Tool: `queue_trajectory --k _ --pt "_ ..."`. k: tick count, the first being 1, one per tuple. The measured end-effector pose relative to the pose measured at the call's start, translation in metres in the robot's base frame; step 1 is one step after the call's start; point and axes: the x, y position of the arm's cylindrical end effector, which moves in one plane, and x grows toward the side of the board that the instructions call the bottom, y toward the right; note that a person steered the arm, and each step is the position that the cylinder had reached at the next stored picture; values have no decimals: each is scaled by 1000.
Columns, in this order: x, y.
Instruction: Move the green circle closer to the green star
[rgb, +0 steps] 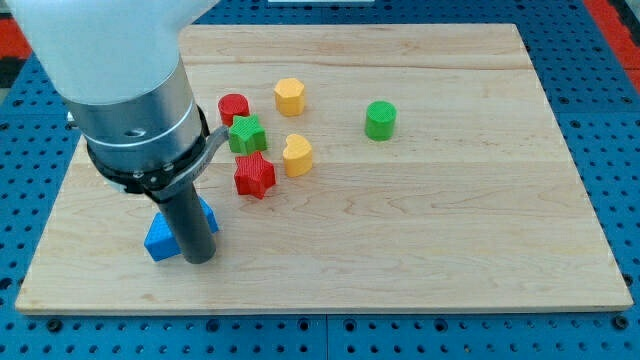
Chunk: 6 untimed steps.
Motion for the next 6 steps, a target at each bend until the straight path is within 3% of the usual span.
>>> queue_trajectory --k 1,2,3,4,5,6 --pt "15 1" --pt "2 38" --pt "-22 104" --pt "-73 162" --pt "-117 175" --pt "-130 218"
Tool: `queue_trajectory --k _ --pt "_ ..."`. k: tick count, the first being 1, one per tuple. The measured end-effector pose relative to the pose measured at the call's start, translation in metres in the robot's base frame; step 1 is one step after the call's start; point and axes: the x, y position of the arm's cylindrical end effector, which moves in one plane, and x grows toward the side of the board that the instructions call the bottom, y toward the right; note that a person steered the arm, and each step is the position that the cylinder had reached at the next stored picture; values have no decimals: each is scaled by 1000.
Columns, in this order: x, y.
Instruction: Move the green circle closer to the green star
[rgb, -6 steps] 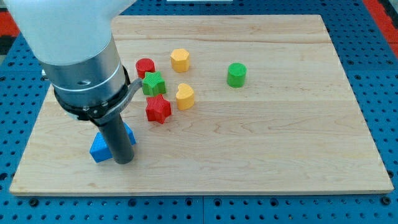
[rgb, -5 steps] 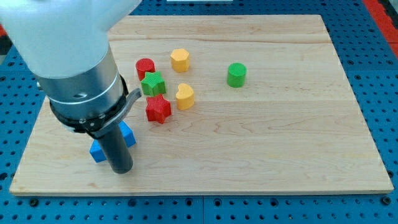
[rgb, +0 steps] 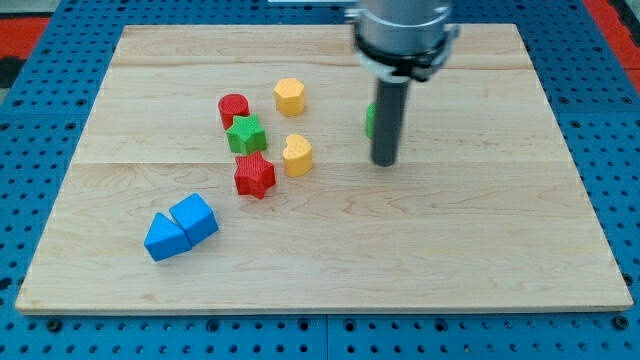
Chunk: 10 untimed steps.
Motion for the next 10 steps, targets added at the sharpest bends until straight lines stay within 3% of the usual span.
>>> queue_trajectory --k 1,2,3,4,8,10 --pt "-26 41" --pt "-61 12" --pt "-54 -75" --pt "-35 -102" --pt "11 -137" --pt "27 -191"
